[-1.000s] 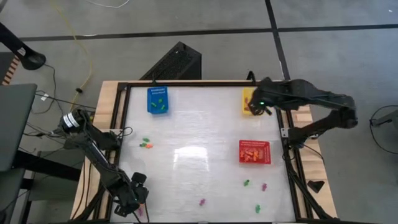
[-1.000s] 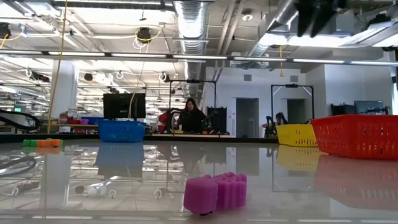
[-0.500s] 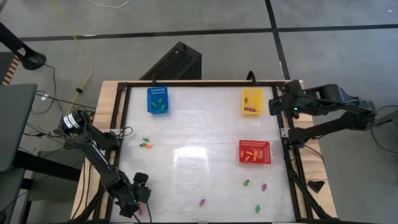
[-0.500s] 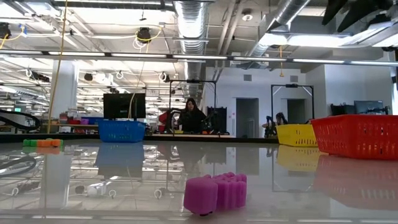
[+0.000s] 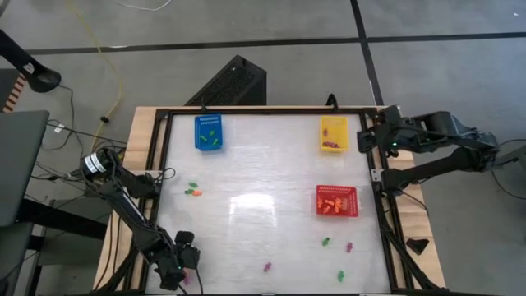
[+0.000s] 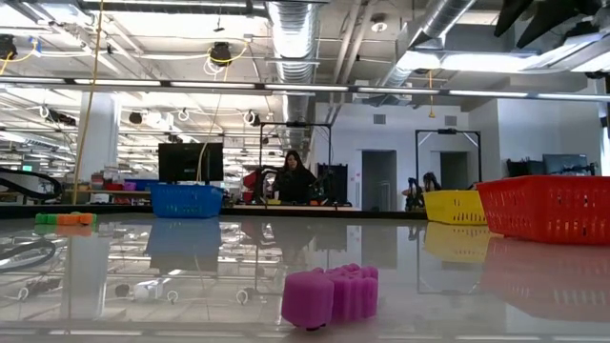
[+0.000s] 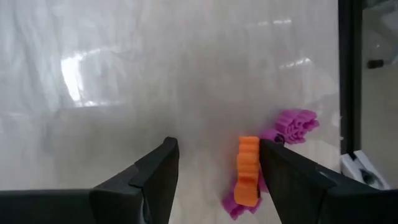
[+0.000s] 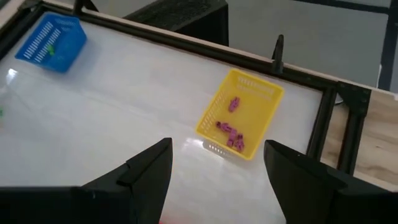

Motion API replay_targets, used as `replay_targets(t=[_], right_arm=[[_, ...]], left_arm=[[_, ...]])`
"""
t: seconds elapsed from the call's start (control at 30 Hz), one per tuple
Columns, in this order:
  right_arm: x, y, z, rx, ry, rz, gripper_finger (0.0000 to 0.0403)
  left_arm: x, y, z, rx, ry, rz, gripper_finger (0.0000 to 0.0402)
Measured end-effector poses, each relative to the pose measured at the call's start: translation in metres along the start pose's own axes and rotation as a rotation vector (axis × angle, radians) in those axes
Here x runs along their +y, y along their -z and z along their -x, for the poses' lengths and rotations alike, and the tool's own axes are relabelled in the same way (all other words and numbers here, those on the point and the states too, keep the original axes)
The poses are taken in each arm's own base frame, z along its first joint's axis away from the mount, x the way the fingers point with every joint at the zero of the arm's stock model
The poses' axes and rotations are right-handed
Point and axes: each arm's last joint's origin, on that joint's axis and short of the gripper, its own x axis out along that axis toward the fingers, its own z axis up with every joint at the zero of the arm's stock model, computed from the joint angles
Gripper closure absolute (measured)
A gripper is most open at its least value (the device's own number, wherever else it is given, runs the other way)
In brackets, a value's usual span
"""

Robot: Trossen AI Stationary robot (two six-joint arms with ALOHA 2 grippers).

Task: Sort Halloween decoration
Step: Put the orange skeleton toy into the red bin

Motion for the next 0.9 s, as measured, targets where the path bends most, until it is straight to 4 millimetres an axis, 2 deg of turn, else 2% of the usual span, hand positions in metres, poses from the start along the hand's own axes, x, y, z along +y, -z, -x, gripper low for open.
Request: replay_targets(t=[0.4,0.5,0.63,0.83,0.9], right_arm=[[0.0,0.0,0.0,0.001,0.004,0.011,0.0122],[0.0,0.0,0.0,0.001,0.004,0.011,0.0122],[0.0,0.0,0.0,0.002,0.003,0.01,0.0122],[0.0,0.0,0.0,0.014,-0.004,0.011,0.0122],[0.001,0.0,0.0,0.018,-0.009,0.026,0.0122]], left_arm=[[-0.007,0.012,-0.001,0.032,0.007,0.021,0.0194],[-0.005,0.013,-0.001,0.046,-0.019,0.033,0.0205],[-0.003,0.014,-0.003,0.057,-0.037,0.033,0.0258],[-0.006,0.012,-0.014,0.119,0.034,0.054,0.0377],[-0.008,0.011,-0.019,0.133,0.076,0.054,0.0382]])
